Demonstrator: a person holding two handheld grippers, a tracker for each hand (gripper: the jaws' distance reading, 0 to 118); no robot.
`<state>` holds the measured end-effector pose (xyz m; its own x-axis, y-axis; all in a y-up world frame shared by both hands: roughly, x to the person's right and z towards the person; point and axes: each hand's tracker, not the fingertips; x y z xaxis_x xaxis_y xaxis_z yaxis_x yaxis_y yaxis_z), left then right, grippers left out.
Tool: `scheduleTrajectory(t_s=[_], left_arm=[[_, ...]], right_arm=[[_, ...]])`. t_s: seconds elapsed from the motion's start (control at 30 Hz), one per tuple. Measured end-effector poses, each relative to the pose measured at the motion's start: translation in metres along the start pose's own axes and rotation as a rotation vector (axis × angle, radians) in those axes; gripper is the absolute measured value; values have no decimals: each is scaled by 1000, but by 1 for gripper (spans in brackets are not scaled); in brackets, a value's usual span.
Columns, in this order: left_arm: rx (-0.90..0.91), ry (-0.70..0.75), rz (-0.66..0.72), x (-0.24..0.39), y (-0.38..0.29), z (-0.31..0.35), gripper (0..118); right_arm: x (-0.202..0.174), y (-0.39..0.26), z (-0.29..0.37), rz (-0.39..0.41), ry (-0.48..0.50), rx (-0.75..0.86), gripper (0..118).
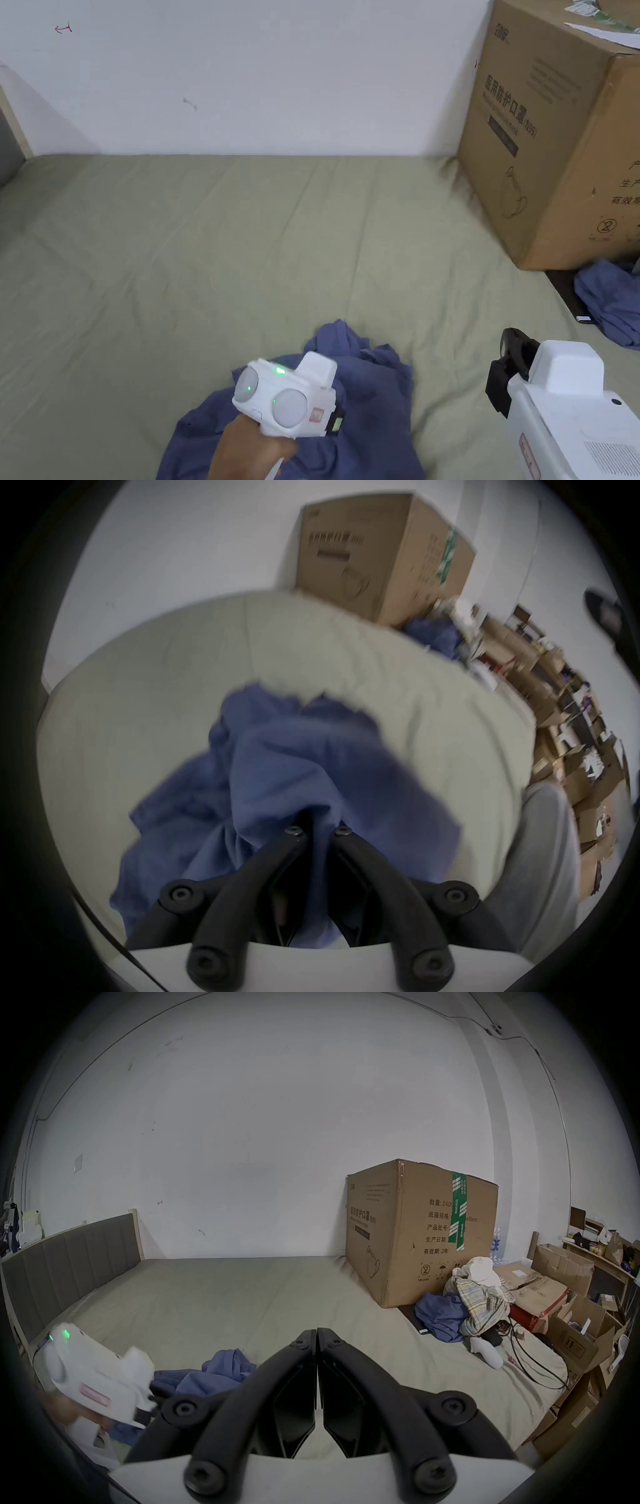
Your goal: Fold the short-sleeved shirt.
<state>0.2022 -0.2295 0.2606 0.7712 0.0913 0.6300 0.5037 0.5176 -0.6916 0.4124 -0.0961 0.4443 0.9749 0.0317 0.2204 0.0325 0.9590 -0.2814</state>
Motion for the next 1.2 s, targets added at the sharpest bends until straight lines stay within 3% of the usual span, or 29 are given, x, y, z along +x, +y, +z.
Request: scheduleTrajectory(t_s=[0.17, 0.23, 0.27, 0.3, 0.33, 0.4, 0.73, 1.03, 1.07, 1.13, 1.17, 1.2], left_arm=[[-16, 16, 66, -5, -8, -13, 7], [-8, 22, 55, -2, -5, -6, 22], [8, 21, 51, -2, -4, -1, 36], [34, 15, 55, -1, -3, 8, 64], [60, 18, 67, -2, -1, 16, 81], [150, 26, 99, -3, 2, 39, 101], [669, 200, 150, -31, -2, 188, 101], [858, 469, 123, -60, -39, 238, 96], [863, 483, 128, -62, -44, 240, 90], [875, 522, 141, -65, -50, 241, 66], [882, 548, 149, -65, -53, 242, 53], [885, 551, 150, -66, -56, 242, 29]], right_arm=[[-5, -1, 0, 13, 15, -8, 0], [-7, 0, 2, 17, 16, -8, 0], [-7, 0, 2, 19, 17, -7, 0], [-7, 1, 3, 21, 17, -5, 0], [-8, 3, 4, 23, 16, -2, 0], [-9, 6, 6, 24, 15, 6, 0], [-18, 28, 14, 18, 17, 64, 0], [-29, 39, 18, 20, 33, 109, 0], [-31, 39, 18, 20, 34, 113, 0], [-33, 40, 19, 22, 35, 119, 0], [-35, 41, 19, 24, 36, 122, 0], [-36, 41, 19, 26, 37, 123, 0]])
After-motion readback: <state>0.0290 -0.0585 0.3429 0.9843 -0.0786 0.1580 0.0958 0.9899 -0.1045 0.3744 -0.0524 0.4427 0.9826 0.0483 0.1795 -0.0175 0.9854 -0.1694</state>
